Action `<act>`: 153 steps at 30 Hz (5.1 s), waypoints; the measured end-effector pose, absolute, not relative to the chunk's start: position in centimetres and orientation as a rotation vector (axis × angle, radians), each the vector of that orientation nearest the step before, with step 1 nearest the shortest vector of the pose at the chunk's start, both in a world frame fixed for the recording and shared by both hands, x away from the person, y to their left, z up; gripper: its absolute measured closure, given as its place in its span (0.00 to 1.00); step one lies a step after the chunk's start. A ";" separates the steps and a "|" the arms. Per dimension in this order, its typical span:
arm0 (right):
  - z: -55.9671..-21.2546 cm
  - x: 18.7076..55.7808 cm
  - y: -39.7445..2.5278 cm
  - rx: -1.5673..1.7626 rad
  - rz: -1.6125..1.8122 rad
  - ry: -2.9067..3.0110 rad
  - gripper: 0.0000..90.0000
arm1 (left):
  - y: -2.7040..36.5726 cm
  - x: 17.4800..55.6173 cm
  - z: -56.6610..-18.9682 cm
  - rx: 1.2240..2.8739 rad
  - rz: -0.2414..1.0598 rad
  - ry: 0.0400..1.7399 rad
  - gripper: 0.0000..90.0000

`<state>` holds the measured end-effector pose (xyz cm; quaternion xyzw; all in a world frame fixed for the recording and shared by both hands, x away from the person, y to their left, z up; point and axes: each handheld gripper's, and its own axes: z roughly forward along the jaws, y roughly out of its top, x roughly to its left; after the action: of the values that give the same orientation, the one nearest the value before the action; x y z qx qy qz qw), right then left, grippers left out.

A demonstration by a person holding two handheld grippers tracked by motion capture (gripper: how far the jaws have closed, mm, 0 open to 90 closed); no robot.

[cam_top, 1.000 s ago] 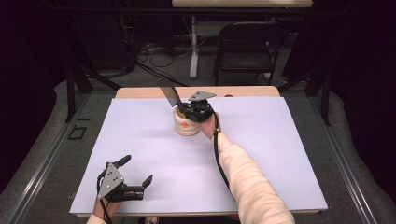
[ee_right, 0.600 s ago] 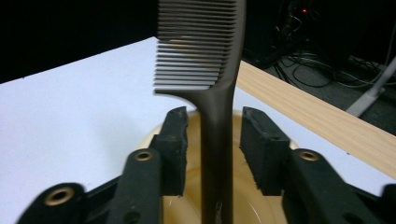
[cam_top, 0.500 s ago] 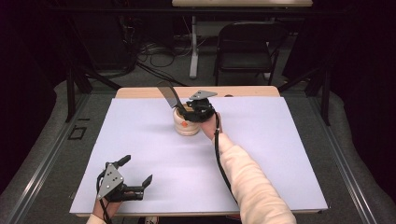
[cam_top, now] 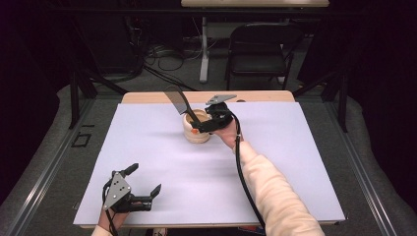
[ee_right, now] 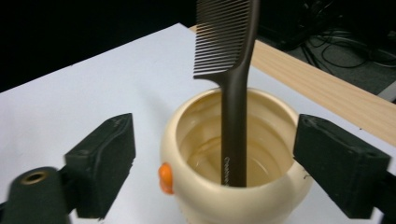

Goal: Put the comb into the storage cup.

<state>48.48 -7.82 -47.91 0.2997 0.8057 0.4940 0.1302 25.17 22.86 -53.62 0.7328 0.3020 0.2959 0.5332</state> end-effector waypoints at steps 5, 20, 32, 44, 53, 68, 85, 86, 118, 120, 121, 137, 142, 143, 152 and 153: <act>-47.5 47.7 -8.7 0.851 1.424 2.391 0.06 | 22.8 25.2 -53.6 1.750 0.708 0.720 0.00; -47.5 44.9 -11.1 0.815 1.413 2.496 0.00 | 23.1 24.9 -53.7 1.748 0.715 0.739 0.00; -47.9 42.7 -14.3 0.823 1.414 2.498 0.00 | 23.0 25.0 -53.7 1.754 0.714 0.741 0.00; -48.2 40.6 -16.3 0.817 1.403 2.508 0.00 | 23.0 25.0 -53.7 1.754 0.715 0.741 0.00; -48.3 39.1 -17.7 0.824 1.380 2.502 0.00 | 23.0 24.9 -53.7 1.756 0.716 0.741 0.00; -48.5 36.1 -20.0 0.815 1.350 2.499 0.00 | 23.0 25.0 -53.8 1.762 0.717 0.742 0.00; -48.6 34.3 -21.0 0.812 1.330 2.486 0.00 | 22.9 25.0 -53.8 1.763 0.718 0.738 0.00; -48.6 34.2 -21.1 0.813 1.330 2.485 0.00 | 22.9 25.0 -53.8 1.765 0.718 0.738 0.00; -48.9 30.5 -23.2 0.811 1.319 2.439 0.00 | 22.9 25.0 -53.8 1.768 0.718 0.738 0.00; -49.0 30.2 -23.3 0.806 1.311 2.433 0.00 | 22.9 25.0 -53.8 1.768 0.719 0.738 0.00; -49.1 30.1 -23.4 0.809 1.313 2.427 0.00 | 22.9 25.0 -53.8 1.770 0.719 0.737 0.00; -49.9 28.0 -24.2 0.811 1.298 2.389 0.00 | 22.8 25.0 -53.9 1.771 0.717 0.740 0.00; -50.1 27.5 -24.4 0.813 1.298 2.380 0.00 | 22.8 25.0 -53.9 1.772 0.717 0.741 0.00; -50.1 27.4 -24.5 0.810 1.298 2.378 0.00 | 22.8 25.0 -53.9 1.771 0.717 0.742 0.00; -50.4 26.7 -24.8 0.800 1.291 2.358 0.00 | 22.8 25.0 -53.9 1.771 0.714 0.743 0.00; -50.4 26.6 -24.8 0.799 1.294 2.356 0.00 | 22.8 25.0 -53.9 1.772 0.714 0.742 0.00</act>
<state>26.59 -24.80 -50.39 0.2810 0.8283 0.4548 0.1679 25.05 22.78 -53.93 0.7389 0.3095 0.2977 0.5192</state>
